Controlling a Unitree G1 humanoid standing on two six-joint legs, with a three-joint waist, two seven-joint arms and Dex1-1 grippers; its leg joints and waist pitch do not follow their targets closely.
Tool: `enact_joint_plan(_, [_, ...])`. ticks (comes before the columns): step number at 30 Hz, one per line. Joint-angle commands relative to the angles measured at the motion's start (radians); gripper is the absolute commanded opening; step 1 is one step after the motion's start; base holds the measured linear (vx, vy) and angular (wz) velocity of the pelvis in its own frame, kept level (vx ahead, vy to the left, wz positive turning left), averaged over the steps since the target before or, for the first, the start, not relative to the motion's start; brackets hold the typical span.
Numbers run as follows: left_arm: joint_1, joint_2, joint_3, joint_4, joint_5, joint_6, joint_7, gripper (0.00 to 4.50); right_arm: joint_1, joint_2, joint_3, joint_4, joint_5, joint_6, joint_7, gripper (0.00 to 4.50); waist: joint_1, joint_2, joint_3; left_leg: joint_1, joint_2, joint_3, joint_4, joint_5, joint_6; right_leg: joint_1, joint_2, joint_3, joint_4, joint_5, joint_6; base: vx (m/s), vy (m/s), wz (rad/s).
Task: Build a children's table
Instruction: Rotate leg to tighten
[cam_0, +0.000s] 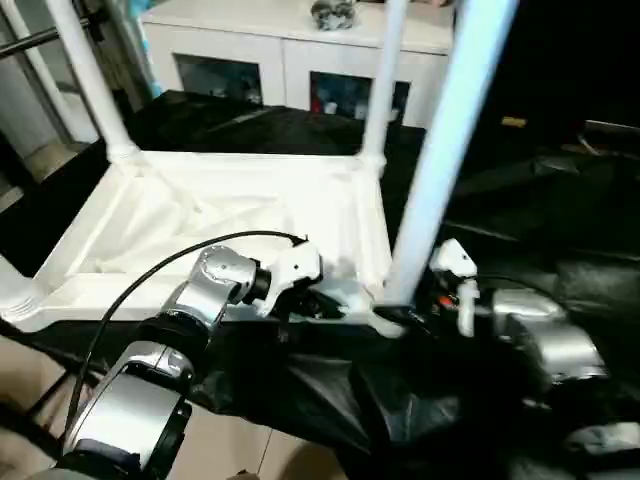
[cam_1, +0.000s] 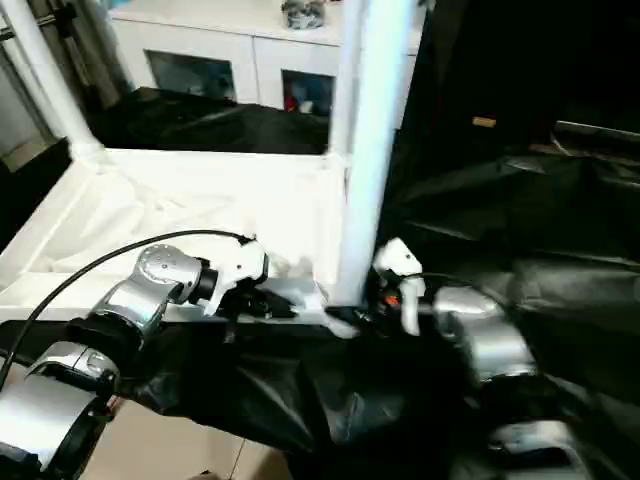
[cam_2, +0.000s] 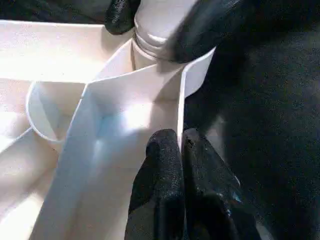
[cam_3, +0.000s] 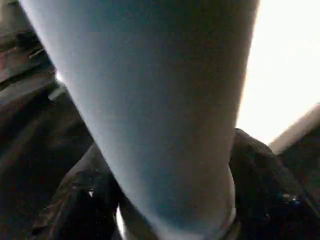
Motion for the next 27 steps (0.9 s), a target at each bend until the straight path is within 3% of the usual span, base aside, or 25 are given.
enact_joint_plan(1, [-0.033, -0.087, 0.002, 0.011, -0.005, 0.025, 0.114, 0.00, -0.014, 0.071, 0.036, 0.078, -0.042, 0.017, -0.129, 2.62, -0.008, -0.012, -0.043, 0.004, 0.019, -0.008, -0.070, -0.298, 0.005, 0.037, -0.059, 0.030, -0.090, -0.389, -0.178, 0.000, 0.000, 0.00])
enact_joint_plan(6, [-0.038, -0.166, -0.006, 0.004, 0.008, 0.071, 0.216, 0.00, -0.071, 0.179, -0.011, 0.168, -0.073, 0.030, -0.403, 2.62, -0.025, -0.008, -0.043, 0.005, 0.016, -0.008, -0.070, -0.316, 0.006, 0.035, -0.056, 0.033, -0.093, -0.375, -0.178, 0.000, 0.000, 0.00])
enact_joint_plan(11, [-0.036, -0.189, -0.009, 0.000, 0.006, 0.074, 0.233, 0.00, -0.096, 0.216, -0.011, 0.220, -0.091, -0.033, -0.457, 2.62, -0.028, -0.007, -0.047, 0.003, 0.014, -0.007, -0.068, -0.296, 0.019, 0.037, -0.055, 0.033, -0.091, -0.337, -0.181, 0.000, 0.000, 0.00])
enact_joint_plan(12, [-0.034, -0.188, -0.009, -0.001, 0.005, 0.068, 0.229, 0.00, -0.100, 0.222, -0.015, 0.220, -0.078, -0.039, -0.434, 3.18, -0.028, -0.008, -0.047, 0.003, 0.014, -0.005, -0.067, -0.298, 0.024, 0.038, -0.055, 0.033, -0.091, -0.326, -0.185, 0.000, 0.000, 0.00])
enact_joint_plan(18, [-0.018, -0.153, -0.013, -0.017, 0.003, 0.044, 0.184, 0.00, -0.092, 0.186, 0.006, 0.181, -0.080, -0.068, -0.351, 3.68, -0.027, -0.007, -0.047, 0.002, 0.016, -0.005, -0.068, -0.305, 0.035, 0.040, -0.055, 0.033, -0.091, -0.318, -0.190, 0.000, 0.000, 0.00])
enact_joint_plan(21, [-0.003, -0.115, -0.020, -0.033, -0.009, 0.022, 0.103, 0.00, -0.058, 0.136, 0.029, 0.107, -0.035, -0.099, -0.162, 3.68, -0.021, -0.008, -0.049, 0.000, 0.018, -0.002, -0.064, -0.277, 0.056, 0.043, -0.055, 0.034, -0.087, -0.259, -0.199, 0.000, 0.000, 0.00])
enact_joint_plan(25, [0.002, -0.080, -0.024, -0.037, -0.020, 0.010, 0.024, 0.00, -0.018, 0.076, 0.059, 0.027, 0.005, -0.111, 0.020, 3.68, -0.008, -0.013, -0.056, -0.008, 0.018, 0.002, -0.055, -0.183, 0.096, 0.053, -0.053, 0.029, -0.068, -0.119, -0.237, 0.000, 0.000, 0.00])
enact_joint_plan(27, [0.005, -0.053, -0.033, -0.041, -0.018, -0.004, -0.021, 0.00, 0.008, 0.035, 0.075, -0.012, 0.022, -0.110, 0.120, 3.68, -0.002, -0.011, -0.057, -0.008, 0.021, 0.004, -0.052, -0.155, 0.111, 0.052, -0.052, 0.028, -0.062, -0.069, -0.256, 0.000, 0.000, 0.00])
